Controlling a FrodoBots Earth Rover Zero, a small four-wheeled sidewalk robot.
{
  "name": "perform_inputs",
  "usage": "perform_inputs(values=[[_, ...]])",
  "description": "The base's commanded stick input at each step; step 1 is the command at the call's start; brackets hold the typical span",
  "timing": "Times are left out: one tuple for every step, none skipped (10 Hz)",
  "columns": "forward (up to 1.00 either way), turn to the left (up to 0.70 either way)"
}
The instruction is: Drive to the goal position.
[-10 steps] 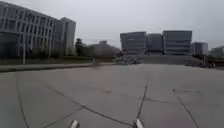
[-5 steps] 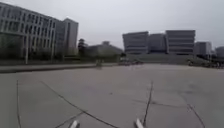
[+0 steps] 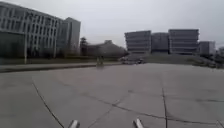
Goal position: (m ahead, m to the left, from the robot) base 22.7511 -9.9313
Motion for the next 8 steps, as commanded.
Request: perform_inputs(values=[[1.00, 0.02], [0.91, -0.07], [0.82, -0.16], [0.72, -0.26], [0.63, -0.35], [0.54, -0.44], [0.48, -0.53], [0.46, -0.61]])
